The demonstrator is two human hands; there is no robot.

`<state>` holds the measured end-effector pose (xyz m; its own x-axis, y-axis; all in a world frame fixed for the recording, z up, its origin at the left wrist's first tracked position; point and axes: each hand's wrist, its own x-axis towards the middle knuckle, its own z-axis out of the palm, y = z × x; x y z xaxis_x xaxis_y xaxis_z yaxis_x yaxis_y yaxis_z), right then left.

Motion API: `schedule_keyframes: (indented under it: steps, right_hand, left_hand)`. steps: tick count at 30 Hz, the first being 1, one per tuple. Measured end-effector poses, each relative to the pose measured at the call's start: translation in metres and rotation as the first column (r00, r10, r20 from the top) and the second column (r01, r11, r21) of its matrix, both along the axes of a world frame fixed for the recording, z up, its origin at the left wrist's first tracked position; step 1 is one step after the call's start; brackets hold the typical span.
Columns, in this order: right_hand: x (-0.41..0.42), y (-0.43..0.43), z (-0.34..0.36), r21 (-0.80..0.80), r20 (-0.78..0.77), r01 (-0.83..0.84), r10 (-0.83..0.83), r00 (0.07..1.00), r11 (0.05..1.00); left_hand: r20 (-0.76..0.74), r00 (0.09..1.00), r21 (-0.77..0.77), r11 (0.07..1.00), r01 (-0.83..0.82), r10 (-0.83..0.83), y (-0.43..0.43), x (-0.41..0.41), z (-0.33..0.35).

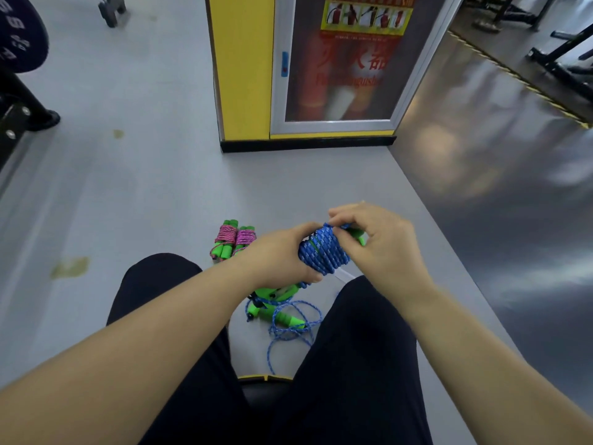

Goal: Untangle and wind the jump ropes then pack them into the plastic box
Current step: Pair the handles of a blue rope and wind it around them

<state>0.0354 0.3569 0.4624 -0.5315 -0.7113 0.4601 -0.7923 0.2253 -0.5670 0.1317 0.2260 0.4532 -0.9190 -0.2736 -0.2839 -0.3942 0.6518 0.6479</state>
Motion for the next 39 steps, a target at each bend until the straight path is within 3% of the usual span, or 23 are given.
schedule_keyframes:
  steps: [4,9,16,24,27,29,31,33,39]
  right_hand:
    - [0.004,0.000,-0.018,-0.194,-0.198,0.087,-0.126,0.972,0.977]
    - [0.013,-0.004,-0.025,-0.248,-0.092,0.178,-0.206,0.974,0.952]
    - [0.026,-0.011,-0.025,-0.300,0.211,0.247,-0.188,0.959,0.921]
    - [0.009,-0.011,-0.026,-0.349,0.044,0.192,-0.188,0.981,0.917]
    - [0.003,-0.008,-0.028,-0.309,-0.029,0.151,-0.168,0.985,0.939]
    - [0.005,-0.008,-0.022,-0.241,0.182,0.178,-0.136,0.974,0.954]
    - [0.007,-0.009,-0.012,-0.161,0.516,0.219,-0.108,0.850,0.962]
    - [0.004,-0.009,-0.005,-0.113,0.672,0.224,-0.091,0.735,0.968]
    - [-0.009,-0.007,0.008,0.196,0.371,0.085,-0.154,0.916,0.977]
  left_hand:
    - [-0.087,0.994,0.006,0.998,-0.061,0.061,0.012,-0.004,-0.001]
    - [-0.125,0.977,0.011,0.984,-0.175,0.175,0.018,-0.008,-0.002]
    - [-0.218,0.942,0.066,0.967,-0.245,0.254,0.017,-0.008,-0.003]
    - [-0.256,0.934,0.091,0.969,-0.231,0.247,0.019,-0.004,-0.003]
    - [-0.252,0.937,0.134,0.968,-0.212,0.240,0.019,-0.005,-0.003]
    - [-0.263,0.933,0.145,0.966,-0.212,0.244,0.018,-0.004,-0.004]
    - [-0.274,0.931,0.129,0.969,-0.212,0.241,0.016,-0.004,-0.007]
    - [-0.276,0.930,0.128,0.969,-0.213,0.241,0.015,-0.004,-0.009]
    - [-0.286,0.925,0.272,0.947,-0.170,0.248,0.012,0.001,-0.017]
